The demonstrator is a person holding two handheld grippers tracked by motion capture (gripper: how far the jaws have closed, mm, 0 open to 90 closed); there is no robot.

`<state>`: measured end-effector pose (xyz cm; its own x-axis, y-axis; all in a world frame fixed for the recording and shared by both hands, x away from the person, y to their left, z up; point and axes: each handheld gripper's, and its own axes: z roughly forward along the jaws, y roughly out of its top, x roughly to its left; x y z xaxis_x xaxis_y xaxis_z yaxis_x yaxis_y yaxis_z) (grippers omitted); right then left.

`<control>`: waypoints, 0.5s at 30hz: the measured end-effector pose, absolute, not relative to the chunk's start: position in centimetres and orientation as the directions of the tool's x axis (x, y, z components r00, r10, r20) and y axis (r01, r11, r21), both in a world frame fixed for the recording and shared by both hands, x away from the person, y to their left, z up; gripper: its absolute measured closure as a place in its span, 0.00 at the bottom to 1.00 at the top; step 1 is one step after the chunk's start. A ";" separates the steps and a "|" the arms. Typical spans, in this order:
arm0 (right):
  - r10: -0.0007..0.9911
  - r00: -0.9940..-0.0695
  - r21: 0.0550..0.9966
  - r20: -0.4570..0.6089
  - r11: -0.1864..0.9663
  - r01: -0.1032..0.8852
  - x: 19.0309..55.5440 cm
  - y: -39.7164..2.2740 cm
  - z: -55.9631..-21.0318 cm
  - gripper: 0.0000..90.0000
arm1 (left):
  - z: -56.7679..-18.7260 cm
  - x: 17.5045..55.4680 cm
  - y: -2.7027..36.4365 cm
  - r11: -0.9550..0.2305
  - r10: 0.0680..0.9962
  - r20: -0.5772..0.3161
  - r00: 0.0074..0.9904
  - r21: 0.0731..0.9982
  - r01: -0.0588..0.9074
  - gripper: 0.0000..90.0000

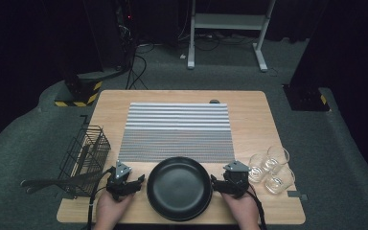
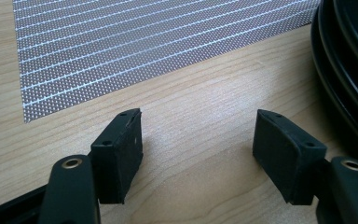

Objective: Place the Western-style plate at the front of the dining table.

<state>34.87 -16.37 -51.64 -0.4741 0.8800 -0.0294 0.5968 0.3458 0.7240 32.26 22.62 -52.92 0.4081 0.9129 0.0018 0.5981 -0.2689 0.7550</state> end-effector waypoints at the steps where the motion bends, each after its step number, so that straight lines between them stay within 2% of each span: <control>1: 0.878 -0.477 0.725 -0.034 0.350 0.593 34.9 -16.3 -51.5 0.16 | -52.9 32.3 22.6 -0.269 0.913 0.001 0.408 0.755 0.598 0.37; 15: 0.873 -0.484 0.758 -0.051 0.350 0.551 34.9 -16.2 -49.8 0.16 | -52.9 32.3 22.6 -0.268 0.913 0.001 0.408 0.756 0.597 0.37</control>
